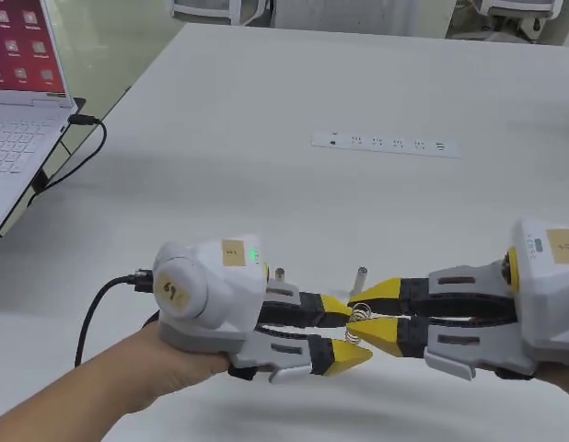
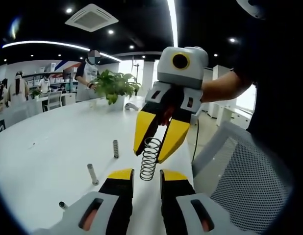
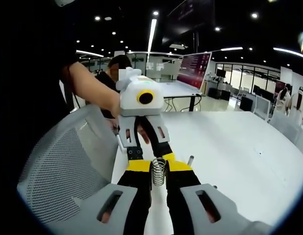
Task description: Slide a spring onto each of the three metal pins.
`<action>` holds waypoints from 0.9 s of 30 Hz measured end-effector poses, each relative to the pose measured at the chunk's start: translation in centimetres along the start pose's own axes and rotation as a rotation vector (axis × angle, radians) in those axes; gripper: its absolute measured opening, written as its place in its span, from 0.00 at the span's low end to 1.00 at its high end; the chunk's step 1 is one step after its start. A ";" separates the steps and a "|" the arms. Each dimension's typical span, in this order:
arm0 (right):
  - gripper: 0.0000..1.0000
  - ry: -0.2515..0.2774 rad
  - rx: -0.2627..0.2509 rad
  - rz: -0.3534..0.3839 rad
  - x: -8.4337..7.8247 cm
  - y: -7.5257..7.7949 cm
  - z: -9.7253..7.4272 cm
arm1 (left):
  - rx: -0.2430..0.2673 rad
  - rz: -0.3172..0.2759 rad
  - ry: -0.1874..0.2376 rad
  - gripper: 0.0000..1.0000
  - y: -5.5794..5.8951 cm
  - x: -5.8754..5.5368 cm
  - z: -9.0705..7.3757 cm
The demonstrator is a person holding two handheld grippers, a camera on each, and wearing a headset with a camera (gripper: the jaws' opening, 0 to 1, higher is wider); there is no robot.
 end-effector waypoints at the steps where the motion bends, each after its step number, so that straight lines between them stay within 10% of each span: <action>1: 0.08 0.002 -0.004 0.001 0.0 0.0 0.0 | 0.009 -0.003 0.000 0.18 -0.1 -0.1 -0.1; 14: 0.08 -0.007 -0.025 0.004 -0.3 0.3 -0.1 | 0.101 -0.032 0.019 0.44 -1.5 -0.6 -2.0; 27: 0.08 -0.018 -0.045 0.011 -1.0 1.1 -0.1 | 0.209 -0.031 -0.011 0.49 -3.4 -2.0 -6.0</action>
Point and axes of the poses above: the centre of the closed fingertips' face, and the gripper's own axes: z roughly forward along the fingers, y roughly to its right, x roughly out of its top, the point moved 4 cm from there along -z, roughly backward along the fingers, and after that the axes turned 2 degrees about -y, right-handed, at the moved point
